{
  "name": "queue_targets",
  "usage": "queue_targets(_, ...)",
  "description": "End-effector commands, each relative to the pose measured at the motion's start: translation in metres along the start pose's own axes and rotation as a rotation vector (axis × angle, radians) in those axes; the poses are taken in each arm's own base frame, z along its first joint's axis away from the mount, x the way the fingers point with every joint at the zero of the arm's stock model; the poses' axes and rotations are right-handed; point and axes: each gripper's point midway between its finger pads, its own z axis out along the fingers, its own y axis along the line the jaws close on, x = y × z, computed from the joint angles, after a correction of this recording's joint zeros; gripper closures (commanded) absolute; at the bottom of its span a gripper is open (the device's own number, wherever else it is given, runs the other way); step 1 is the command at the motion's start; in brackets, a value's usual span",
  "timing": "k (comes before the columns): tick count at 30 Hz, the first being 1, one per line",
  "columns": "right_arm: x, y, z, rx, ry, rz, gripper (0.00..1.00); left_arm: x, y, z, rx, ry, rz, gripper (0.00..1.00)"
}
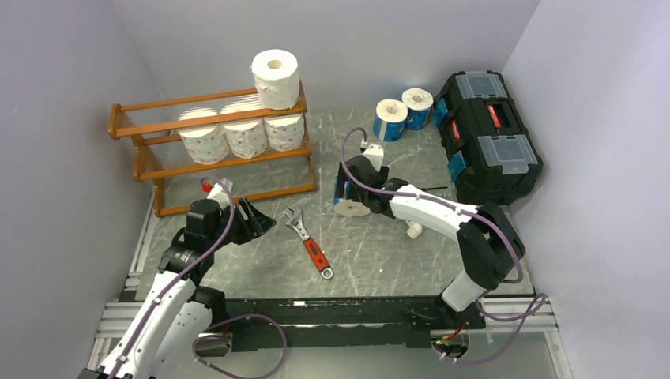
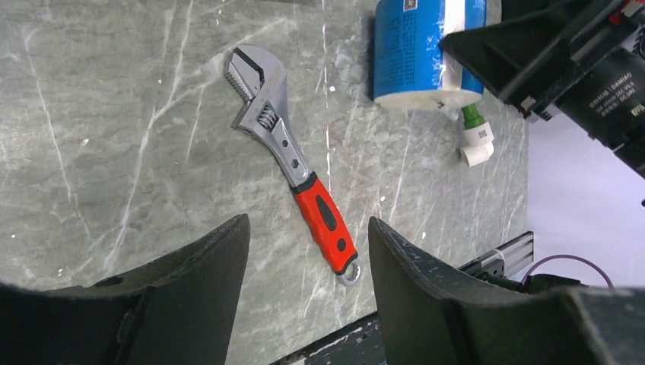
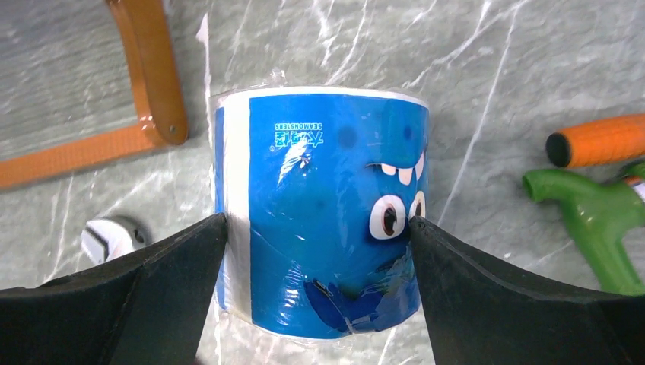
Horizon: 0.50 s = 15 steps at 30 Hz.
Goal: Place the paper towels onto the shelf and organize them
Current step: Move the paper towel to the center of the board.
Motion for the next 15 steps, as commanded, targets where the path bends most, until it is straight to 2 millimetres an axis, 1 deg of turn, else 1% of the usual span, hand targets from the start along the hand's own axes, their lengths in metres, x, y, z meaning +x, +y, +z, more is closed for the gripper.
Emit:
queue_targets(1,0.013,0.01,-0.02,-0.077,0.062,0.039,0.09,-0.014,-0.014,0.004,0.042,-0.039,0.001,0.37)
queue_targets(3,0.004,0.012,-0.026,-0.087,0.047,0.053,0.08,-0.015,-0.016,0.005,0.043,-0.035,0.0,0.37)
queue_targets(5,-0.008,0.013,-0.037,-0.093,0.024,0.059,0.05,-0.017,-0.016,0.005,0.039,-0.036,0.0,0.37)
queue_targets(7,-0.024,0.014,-0.048,-0.107,-0.01,0.049,0.01,-0.018,-0.017,0.005,0.037,-0.041,0.002,0.37)
queue_targets(10,-0.051,0.014,-0.066,-0.131,-0.067,0.049,0.0,-0.02,-0.018,0.006,0.044,-0.05,0.001,0.36)
queue_targets(11,-0.059,0.013,-0.069,-0.137,-0.086,0.05,0.0,-0.021,-0.02,0.006,0.053,-0.055,0.002,0.37)
queue_targets(12,-0.066,0.011,-0.07,-0.139,-0.107,0.055,0.0,-0.02,-0.022,0.008,0.062,-0.052,0.001,0.37)
queue_targets(13,-0.075,0.005,-0.068,-0.127,-0.127,0.075,0.01,-0.02,-0.024,0.01,0.075,-0.05,0.003,0.37)
queue_targets(15,-0.089,-0.004,-0.058,-0.133,-0.135,0.138,0.08,-0.013,-0.03,0.016,0.103,-0.027,0.013,0.38)
